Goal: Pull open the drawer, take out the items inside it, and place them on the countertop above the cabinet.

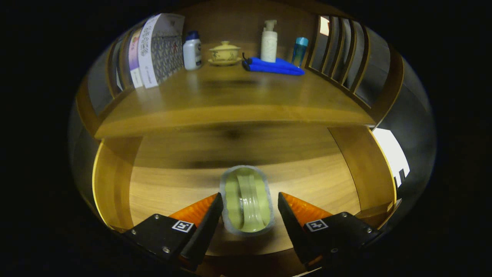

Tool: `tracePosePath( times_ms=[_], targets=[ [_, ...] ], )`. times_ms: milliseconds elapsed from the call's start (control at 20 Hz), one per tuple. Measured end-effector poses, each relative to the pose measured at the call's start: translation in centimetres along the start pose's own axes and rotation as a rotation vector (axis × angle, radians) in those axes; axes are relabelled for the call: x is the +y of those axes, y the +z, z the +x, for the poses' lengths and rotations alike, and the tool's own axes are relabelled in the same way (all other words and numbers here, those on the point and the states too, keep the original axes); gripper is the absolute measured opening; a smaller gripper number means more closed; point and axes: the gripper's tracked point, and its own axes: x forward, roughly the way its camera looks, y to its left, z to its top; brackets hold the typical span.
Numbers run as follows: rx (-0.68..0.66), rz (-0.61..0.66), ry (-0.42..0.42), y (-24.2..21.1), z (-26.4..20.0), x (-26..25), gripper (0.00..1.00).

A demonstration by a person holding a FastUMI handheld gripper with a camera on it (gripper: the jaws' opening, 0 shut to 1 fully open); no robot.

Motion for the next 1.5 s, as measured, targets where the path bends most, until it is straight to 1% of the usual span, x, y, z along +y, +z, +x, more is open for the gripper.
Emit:
tracePosePath(
  times_ms=[100,150,200,300,350,400,450,550,700,950,1100,1250,1350,1500],
  targets=[
    [-0.005,0.016,0.01,0.2,0.4,0.0,0.8],
    [-0.007,0.026,0.035,0.1,0.4,0.3,0.68],
    [-0.006,0.038,0.049,0.2,0.6,0.6,0.59],
    [-0.016,0.053,0.044,0.4,0.2,0.1,0.41],
    [-0.009,0.055,0.053,0.1,0.3,0.3,0.28],
    [-0.016,0.054,0.052,0.2,0.3,0.3,0.22],
    [-0.023,0.052,0.05,0.0,0.3,0.1,0.19],
    [-0.051,0.055,0.046,-0.3,-0.4,0.0,0.14],
    [-0.106,0.023,0.063,0.0,-1.8,0.2,0.11],
    [-0.233,0.075,0.1,1.3,-6.8,-1.0,0.11],
    [-0.331,0.086,0.116,3.9,-10.0,-1.7,0.11],
    [-0.411,0.087,0.116,7.1,-11.8,-2.4,0.11],
    [-0.44,0.069,0.112,9.3,-11.9,-2.5,0.1],
    [-0.473,0.026,0.1,12.4,-10.7,-2.1,0.1]
  ],
)
